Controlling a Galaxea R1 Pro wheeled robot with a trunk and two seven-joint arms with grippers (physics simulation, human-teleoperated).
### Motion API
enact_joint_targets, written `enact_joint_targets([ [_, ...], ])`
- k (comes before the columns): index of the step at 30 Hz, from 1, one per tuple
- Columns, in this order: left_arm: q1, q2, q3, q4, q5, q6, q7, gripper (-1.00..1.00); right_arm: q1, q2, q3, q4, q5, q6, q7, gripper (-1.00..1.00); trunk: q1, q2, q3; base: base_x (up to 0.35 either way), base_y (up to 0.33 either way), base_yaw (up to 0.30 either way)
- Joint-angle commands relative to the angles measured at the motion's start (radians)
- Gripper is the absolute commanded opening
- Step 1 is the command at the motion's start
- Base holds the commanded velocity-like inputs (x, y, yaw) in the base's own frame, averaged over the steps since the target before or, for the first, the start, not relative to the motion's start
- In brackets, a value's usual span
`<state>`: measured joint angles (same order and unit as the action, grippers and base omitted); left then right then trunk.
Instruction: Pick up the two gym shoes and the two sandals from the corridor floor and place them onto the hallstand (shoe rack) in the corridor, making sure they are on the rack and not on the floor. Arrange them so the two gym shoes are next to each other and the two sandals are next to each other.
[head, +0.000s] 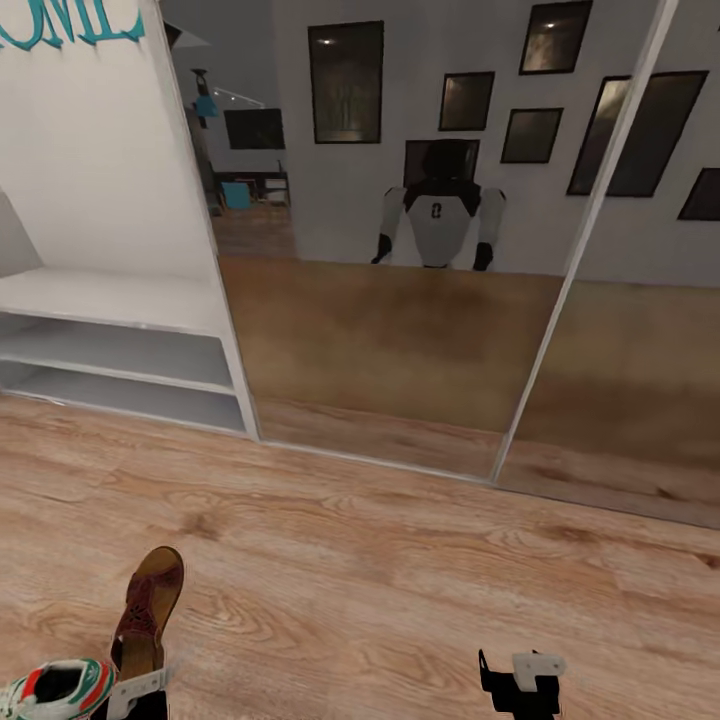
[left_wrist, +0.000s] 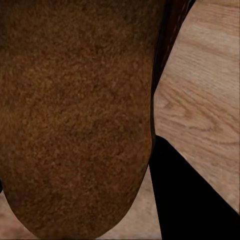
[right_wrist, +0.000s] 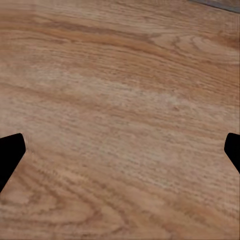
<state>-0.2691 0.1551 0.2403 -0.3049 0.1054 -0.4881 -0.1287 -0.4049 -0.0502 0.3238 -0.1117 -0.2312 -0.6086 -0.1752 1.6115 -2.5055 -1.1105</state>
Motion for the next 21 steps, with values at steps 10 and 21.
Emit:
enact_joint_targets([
  [10, -0.001, 0.000, 0.002, 0.001, 0.008, -0.001, -0.011, -1.00, 0.000, 0.000, 0.009, 0.000, -0.007, -0.002, -0.004, 1.00, 0.000, 0.000, -0.001, 0.000, 0.000, 0.279],
  [21, -0.001, -0.002, 0.001, 0.002, 0.008, -0.001, -0.011, -1.00, 0.000, 0.001, 0.009, 0.000, -0.007, -0.002, -0.004, 1.00, 0.000, 0.000, -0.001, 0.000, 0.000, 0.279],
])
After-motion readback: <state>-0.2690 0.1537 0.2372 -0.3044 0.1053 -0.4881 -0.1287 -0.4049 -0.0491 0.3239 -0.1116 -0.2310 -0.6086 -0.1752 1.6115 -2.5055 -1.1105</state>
